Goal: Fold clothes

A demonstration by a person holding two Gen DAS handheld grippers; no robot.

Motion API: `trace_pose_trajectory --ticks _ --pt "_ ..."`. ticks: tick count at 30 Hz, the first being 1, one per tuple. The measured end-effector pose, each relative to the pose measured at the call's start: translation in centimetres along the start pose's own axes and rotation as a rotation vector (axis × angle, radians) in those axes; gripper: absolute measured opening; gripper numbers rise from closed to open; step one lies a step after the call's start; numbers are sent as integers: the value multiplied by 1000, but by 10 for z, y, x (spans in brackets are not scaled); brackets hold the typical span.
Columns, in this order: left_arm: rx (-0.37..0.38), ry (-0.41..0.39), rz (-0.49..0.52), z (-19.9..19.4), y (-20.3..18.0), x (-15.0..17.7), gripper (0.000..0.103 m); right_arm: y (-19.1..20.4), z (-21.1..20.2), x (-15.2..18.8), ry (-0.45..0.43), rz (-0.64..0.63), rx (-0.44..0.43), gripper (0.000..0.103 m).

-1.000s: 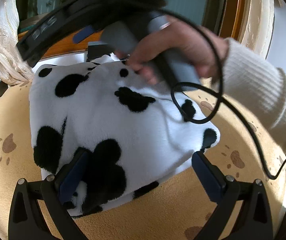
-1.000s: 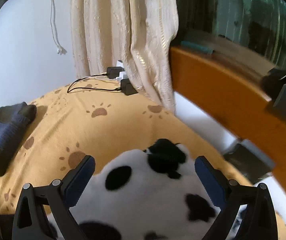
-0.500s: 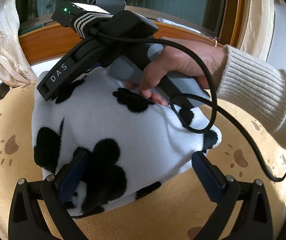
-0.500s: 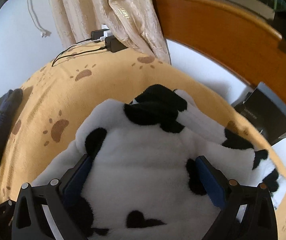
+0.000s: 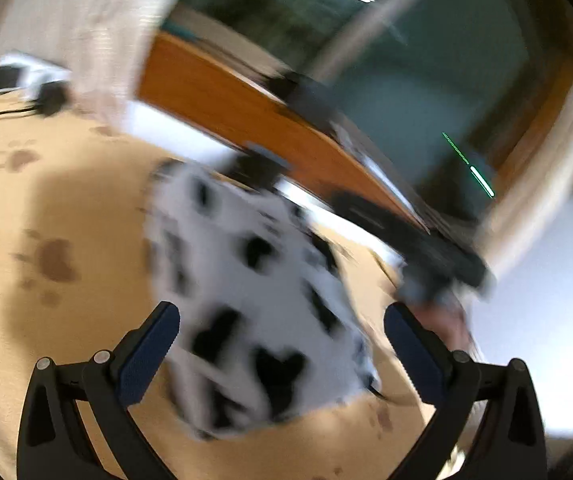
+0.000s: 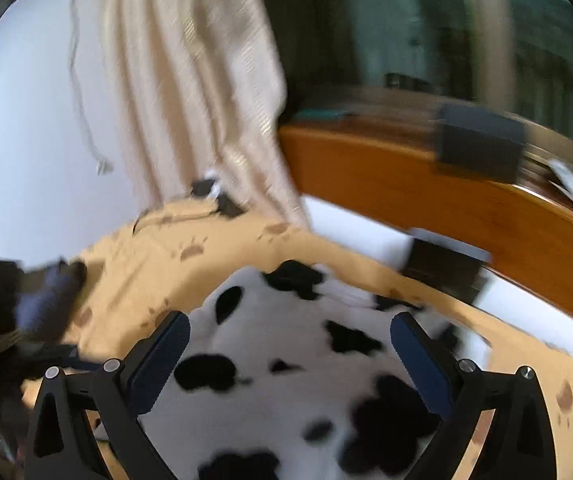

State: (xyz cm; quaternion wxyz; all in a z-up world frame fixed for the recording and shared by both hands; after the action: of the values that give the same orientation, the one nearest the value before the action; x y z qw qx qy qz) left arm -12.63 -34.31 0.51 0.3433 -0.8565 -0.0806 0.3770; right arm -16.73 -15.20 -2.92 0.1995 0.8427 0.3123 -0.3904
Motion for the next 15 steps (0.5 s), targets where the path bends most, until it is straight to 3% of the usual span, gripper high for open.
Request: trace_pose_trajectory --ticks 5,13,15 --pt "50 118 -142 41 35 -22 103 -49 -38 10 -48 172 12 102" --pt "6 247 -290 108 69 -36 103 -109 -54 5 -26 357 -30 102" --pt "3 250 -276 108 69 -35 103 -118 -58 5 -34 375 -30 102"
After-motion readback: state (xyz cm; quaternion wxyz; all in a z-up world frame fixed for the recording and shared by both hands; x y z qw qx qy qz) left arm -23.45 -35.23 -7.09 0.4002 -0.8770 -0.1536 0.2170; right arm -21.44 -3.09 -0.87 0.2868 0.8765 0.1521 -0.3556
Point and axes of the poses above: each gripper's, at about its wrist camera, not at the fingertips, and z roughly the way its jaws point, y to its left, x to its underside, the point moved 4 cm from there along z, roughly the way its jaws point, and after that the axes turned 3 degrees about y, right-handed, at the moved point
